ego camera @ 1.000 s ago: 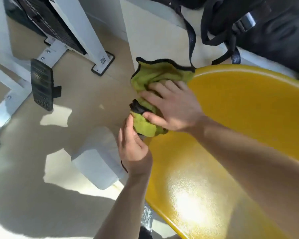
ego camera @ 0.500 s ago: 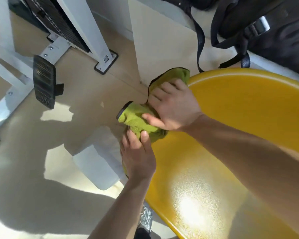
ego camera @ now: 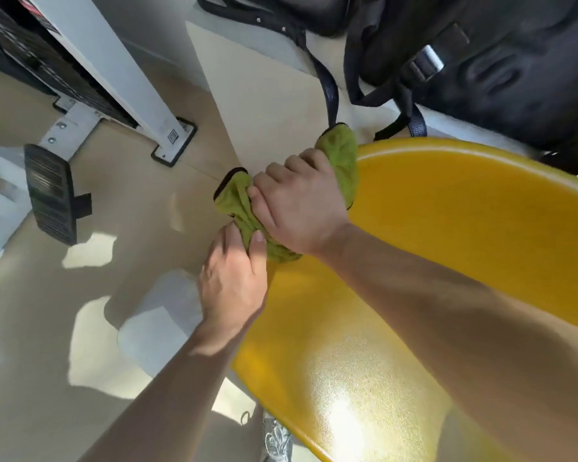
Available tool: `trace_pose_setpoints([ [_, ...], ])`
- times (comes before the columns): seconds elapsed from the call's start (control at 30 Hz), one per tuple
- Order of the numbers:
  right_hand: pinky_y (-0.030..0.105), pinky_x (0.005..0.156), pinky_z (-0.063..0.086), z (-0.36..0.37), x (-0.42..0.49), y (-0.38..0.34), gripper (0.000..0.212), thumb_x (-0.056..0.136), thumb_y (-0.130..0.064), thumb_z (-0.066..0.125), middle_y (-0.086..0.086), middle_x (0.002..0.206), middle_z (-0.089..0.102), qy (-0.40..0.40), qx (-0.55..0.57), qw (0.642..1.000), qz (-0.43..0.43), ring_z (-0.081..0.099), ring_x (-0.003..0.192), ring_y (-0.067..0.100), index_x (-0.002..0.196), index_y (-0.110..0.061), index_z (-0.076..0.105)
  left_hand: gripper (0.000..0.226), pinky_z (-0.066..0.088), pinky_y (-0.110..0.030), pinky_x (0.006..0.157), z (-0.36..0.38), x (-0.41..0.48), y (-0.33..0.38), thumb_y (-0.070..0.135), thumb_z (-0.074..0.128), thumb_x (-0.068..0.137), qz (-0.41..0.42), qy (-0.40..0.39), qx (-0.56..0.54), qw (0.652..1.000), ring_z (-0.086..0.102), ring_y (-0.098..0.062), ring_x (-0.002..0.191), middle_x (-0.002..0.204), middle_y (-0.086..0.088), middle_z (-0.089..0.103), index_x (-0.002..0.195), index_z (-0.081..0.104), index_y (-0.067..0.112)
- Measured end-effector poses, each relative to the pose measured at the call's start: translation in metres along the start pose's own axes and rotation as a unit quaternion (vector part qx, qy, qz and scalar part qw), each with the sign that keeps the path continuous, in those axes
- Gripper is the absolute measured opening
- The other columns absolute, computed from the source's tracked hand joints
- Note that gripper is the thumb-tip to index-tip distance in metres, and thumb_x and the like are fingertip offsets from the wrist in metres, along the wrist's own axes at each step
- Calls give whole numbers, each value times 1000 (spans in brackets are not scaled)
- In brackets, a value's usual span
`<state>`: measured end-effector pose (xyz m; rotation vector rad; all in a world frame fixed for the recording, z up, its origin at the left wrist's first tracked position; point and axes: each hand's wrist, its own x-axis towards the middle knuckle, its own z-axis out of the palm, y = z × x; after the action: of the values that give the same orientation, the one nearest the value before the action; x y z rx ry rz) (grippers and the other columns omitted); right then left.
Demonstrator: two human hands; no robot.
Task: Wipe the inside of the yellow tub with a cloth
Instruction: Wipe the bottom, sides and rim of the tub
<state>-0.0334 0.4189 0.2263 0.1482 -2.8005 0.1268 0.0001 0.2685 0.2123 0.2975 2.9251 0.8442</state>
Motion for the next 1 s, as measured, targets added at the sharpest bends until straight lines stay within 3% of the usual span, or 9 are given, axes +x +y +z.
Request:
trace_pose_setpoints([
  [0.07,44,79,38,-4,-2,22,40,101,-36,40,6,73,63,-3,2,1000,-11,55,71,32,77,-14,64,40,37,-36,65,3,7,12,42,33,94,14,11,-4,1000,53,-35,79,89,-15,57,101,49,6],
  [0.17,44,87,38,-14,-15,69,41,103,-41,33,4,87,62,-22,-34,999,-8,56,85,31,96,-16,65,43,42,-39,69,7,25,35,40,29,96,74,1,23,997,52,-31,80,90,-14,58,101,51,4],
  [0.3,44,89,34,-29,-40,123,43,104,-42,29,6,100,61,-34,-94,993,67,54,94,32,114,-17,62,48,34,-36,66,11,54,71,44,25,99,159,-23,126,979,56,-34,86,97,-17,61,105,52,5],
  [0.43,45,87,36,-41,-61,152,42,104,-40,30,7,101,61,-30,-103,982,158,54,93,34,116,-15,61,44,43,-44,70,20,80,114,43,28,101,240,-66,177,952,57,-38,95,106,-18,60,110,50,6],
  [0.53,46,90,37,-36,-51,131,36,100,-34,34,8,94,61,-4,-91,974,207,54,89,34,101,-12,63,45,44,-44,68,25,89,122,47,27,101,281,-82,181,939,58,-35,95,107,-14,60,112,48,9],
  [0.67,46,91,37,-25,-28,97,29,95,-30,39,6,89,62,10,-28,984,175,55,85,32,94,-12,63,52,34,-36,55,12,80,85,54,24,99,275,-56,177,943,60,-37,78,92,-15,61,101,49,8],
  [0.8,44,91,36,-29,-42,112,36,100,-35,37,4,105,63,-31,-23,996,82,55,97,30,119,-16,62,53,30,-32,50,6,68,68,54,26,100,276,-43,207,938,57,-35,65,80,-15,57,91,48,7],
  [0.9,44,92,37,-45,-73,154,42,101,-35,37,6,119,59,-64,-61,989,120,53,104,32,136,-18,51,49,30,-33,51,9,70,77,48,32,101,286,-35,226,931,56,-36,66,79,-18,56,92,49,3],
  [1.0,46,89,37,-60,-110,192,43,101,-33,39,9,121,57,-73,-102,976,176,51,103,34,140,-16,46,44,40,-43,61,19,73,100,42,36,100,286,-37,240,927,57,-39,81,94,-21,59,106,50,1],
])
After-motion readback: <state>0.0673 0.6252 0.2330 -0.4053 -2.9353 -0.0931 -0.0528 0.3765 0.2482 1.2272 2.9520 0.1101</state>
